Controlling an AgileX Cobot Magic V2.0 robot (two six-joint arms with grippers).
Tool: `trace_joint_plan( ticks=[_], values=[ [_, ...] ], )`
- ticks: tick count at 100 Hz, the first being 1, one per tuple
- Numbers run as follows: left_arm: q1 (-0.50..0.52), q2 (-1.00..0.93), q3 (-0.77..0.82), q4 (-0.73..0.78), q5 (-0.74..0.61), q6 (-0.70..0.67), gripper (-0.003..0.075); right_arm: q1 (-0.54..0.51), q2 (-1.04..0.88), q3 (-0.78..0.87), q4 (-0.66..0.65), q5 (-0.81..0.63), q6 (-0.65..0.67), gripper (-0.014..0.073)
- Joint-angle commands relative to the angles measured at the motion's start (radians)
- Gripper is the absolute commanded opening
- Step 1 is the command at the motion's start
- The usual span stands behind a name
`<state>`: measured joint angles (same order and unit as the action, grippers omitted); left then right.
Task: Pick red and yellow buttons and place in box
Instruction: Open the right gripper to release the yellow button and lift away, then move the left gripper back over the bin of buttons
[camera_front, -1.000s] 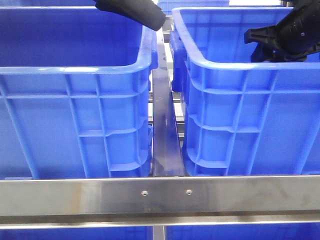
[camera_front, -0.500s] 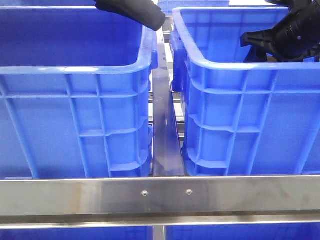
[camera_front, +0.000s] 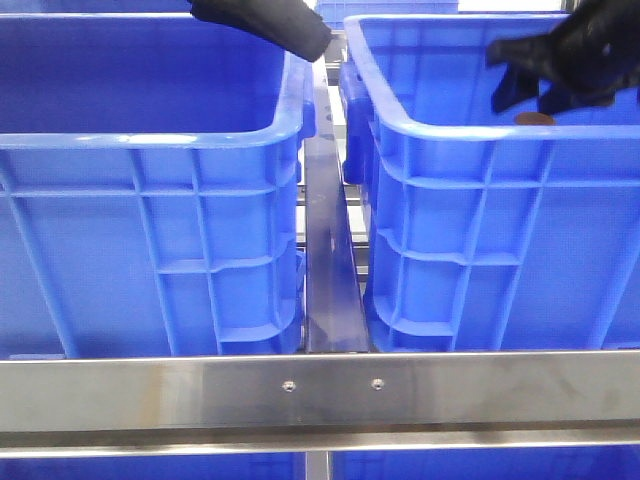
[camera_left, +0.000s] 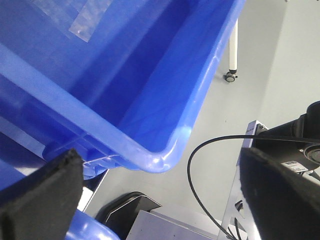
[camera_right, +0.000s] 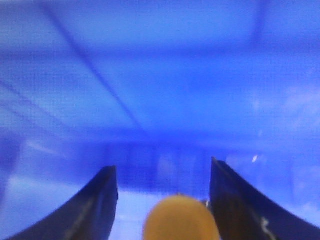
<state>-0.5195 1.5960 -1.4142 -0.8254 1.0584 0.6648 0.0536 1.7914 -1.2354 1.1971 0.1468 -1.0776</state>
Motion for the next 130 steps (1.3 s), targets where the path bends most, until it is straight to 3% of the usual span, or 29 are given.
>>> trace_joint_plan(
  ticks=[1,32,65,93,130],
  values=[
    [-0.01,-0.039,-0.032,-0.055,-0.019,0.002,0.0599,-0.002,-0.089,-0.028,0.005,-0.009,-0.007,0.0437],
    [-0.01,-0.039,-0.032,-0.055,-0.031,0.002,0.0599,-0.026,-0.238,-0.023,0.005,0.149,-0.007,0.0405],
    [-0.01,-0.039,-0.032,-0.055,-0.046,0.002,0.0598,-0.165,-0.453,0.11,0.005,0.377,-0.007,-0.0076],
    [-0.01,-0.039,-0.032,-0.055,-0.057,0.002,0.0598,-0.272,-0.628,0.266,0.005,0.502,-0.006,-0.0067],
    [-0.01,-0.039,-0.032,-0.055,-0.108,0.002,0.0598,-0.288,-0.868,0.497,0.005,0.374,-0.006,-0.0067]
  ],
)
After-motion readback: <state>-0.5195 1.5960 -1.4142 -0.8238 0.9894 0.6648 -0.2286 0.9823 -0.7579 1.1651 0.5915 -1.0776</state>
